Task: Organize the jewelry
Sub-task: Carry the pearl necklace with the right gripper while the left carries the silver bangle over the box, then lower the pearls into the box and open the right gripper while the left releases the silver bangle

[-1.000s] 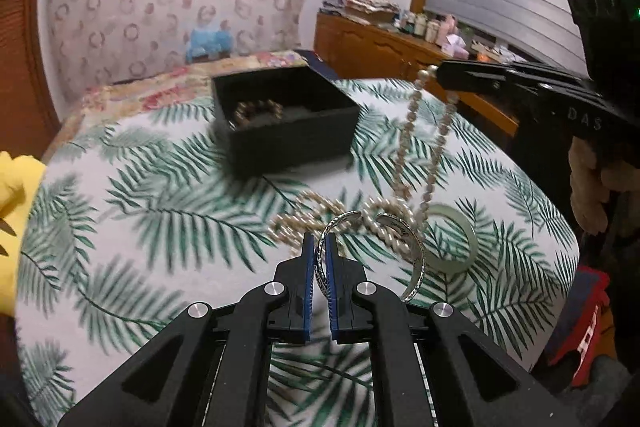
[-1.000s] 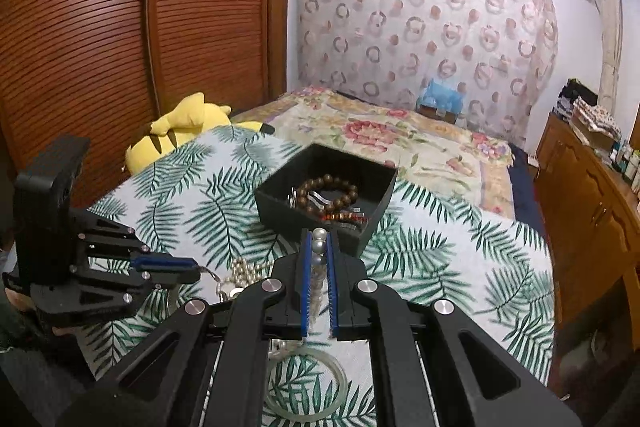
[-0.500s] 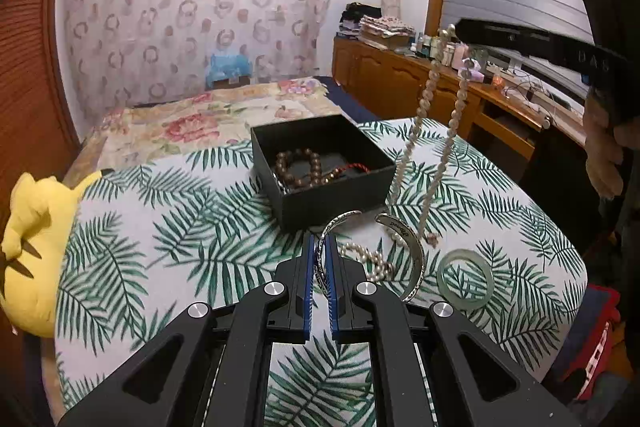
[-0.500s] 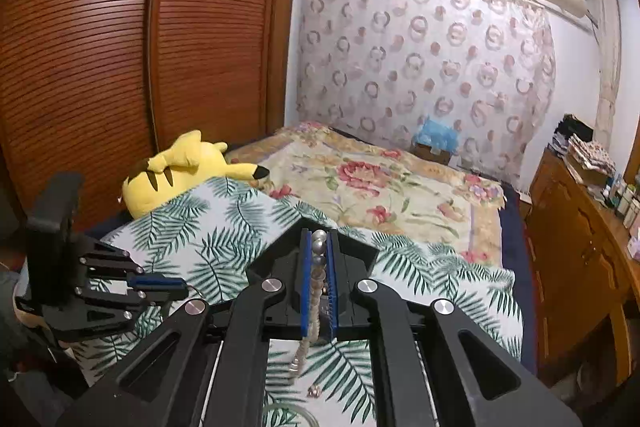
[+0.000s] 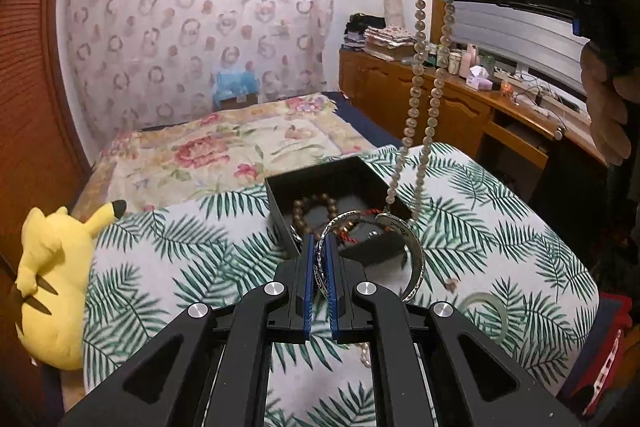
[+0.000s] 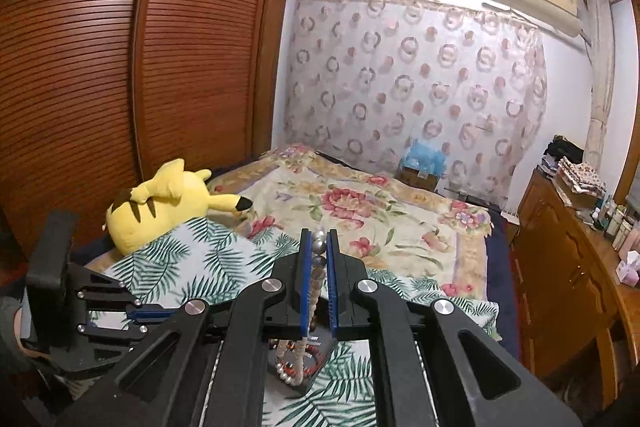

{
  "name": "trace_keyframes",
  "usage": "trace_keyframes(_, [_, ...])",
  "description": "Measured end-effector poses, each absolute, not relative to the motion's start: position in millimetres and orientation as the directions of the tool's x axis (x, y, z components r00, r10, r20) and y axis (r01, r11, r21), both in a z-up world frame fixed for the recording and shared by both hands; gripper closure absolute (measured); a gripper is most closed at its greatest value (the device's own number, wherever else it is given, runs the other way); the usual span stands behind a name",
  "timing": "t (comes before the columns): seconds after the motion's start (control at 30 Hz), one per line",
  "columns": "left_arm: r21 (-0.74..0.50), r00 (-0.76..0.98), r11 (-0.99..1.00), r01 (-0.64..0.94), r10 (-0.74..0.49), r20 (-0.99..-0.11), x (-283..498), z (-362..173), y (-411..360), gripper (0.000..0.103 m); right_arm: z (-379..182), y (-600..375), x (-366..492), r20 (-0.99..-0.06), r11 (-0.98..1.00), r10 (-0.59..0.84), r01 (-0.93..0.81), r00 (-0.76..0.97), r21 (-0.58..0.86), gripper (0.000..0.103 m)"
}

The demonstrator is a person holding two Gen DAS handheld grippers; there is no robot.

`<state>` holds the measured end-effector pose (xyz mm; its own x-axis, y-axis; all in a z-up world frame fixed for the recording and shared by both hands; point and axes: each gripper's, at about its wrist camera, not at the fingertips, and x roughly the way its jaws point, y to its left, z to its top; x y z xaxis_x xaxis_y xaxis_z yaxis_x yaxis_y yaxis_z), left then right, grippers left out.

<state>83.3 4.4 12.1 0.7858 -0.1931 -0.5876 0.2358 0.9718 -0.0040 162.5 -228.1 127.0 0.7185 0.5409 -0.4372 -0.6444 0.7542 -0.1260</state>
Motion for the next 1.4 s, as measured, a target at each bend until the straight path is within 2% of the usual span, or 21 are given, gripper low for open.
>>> trace_keyframes(0.3, [0.001, 0.785, 0.977, 0.214, -0.171, -0.595, 113, 16, 12, 0.098, 122, -214, 196, -0.450, 0.772, 0.530, -0.628, 0.719, -0.094, 0.095])
trace_keyframes(0.7, [-0.001, 0.765, 0.981, 0.192, -0.151, -0.626, 143, -3, 11, 0.098, 36, -202, 229, -0.586, 0.777, 0.501, -0.629, 0.637, -0.019, 0.095])
trace_keyframes(1.03, [-0.004, 0.755, 0.984, 0.177, -0.138, -0.641, 159, -13, 4, 0.098, -8, -200, 227, -0.627, 0.749, 0.548, -0.659, 0.553, 0.073, 0.094])
trace_keyframes(1.4, [-0.006, 0.749, 0.985, 0.170, -0.134, -0.648, 179, -20, -8, 0.098, -23, -230, 212, -0.626, 0.766, 0.531, -0.640, 0.571, 0.066, 0.093])
